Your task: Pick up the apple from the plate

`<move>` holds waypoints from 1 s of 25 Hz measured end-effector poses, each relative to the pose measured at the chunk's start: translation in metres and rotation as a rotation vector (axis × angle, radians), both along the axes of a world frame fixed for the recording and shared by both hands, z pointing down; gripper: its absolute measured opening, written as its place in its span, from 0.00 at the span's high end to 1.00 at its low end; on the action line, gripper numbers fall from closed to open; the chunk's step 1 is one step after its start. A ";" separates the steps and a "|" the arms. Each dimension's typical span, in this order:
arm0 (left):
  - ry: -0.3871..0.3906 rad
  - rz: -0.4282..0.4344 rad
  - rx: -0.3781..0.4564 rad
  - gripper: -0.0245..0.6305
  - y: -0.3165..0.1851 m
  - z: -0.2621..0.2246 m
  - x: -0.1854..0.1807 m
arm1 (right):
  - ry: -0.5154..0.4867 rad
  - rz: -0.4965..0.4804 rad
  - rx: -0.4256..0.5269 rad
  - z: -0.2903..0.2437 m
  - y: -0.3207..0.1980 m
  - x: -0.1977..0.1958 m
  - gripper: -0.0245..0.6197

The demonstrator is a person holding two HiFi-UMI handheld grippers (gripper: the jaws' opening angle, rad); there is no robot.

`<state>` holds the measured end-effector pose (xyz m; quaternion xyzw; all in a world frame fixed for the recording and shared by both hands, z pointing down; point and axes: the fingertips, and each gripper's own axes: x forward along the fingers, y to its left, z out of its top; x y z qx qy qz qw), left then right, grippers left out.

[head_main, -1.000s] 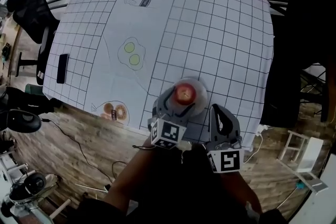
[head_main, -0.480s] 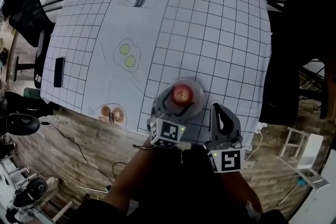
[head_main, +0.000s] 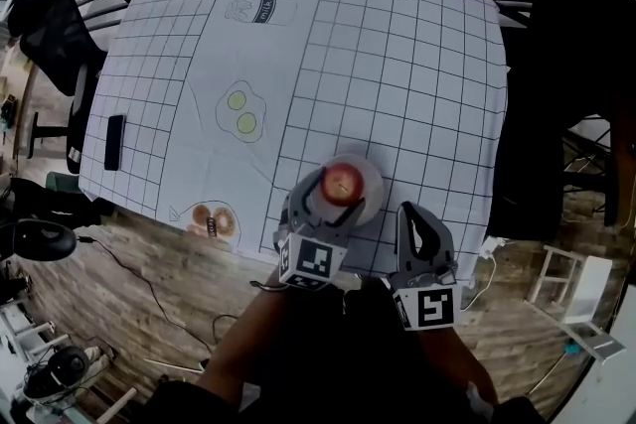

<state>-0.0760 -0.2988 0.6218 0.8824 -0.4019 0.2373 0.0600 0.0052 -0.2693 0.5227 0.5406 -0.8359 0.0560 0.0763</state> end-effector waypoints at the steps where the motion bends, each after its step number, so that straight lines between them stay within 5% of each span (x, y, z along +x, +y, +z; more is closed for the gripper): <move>1: 0.006 0.001 0.002 0.40 0.000 -0.007 0.000 | -0.005 0.000 0.005 -0.003 0.000 -0.001 0.93; 14: 0.088 -0.021 0.115 0.40 0.021 -0.136 -0.008 | -0.034 -0.041 0.110 -0.068 0.019 -0.012 0.93; 25: 0.138 -0.020 0.160 0.40 0.027 -0.174 -0.018 | -0.022 -0.057 0.226 -0.119 0.019 -0.019 0.93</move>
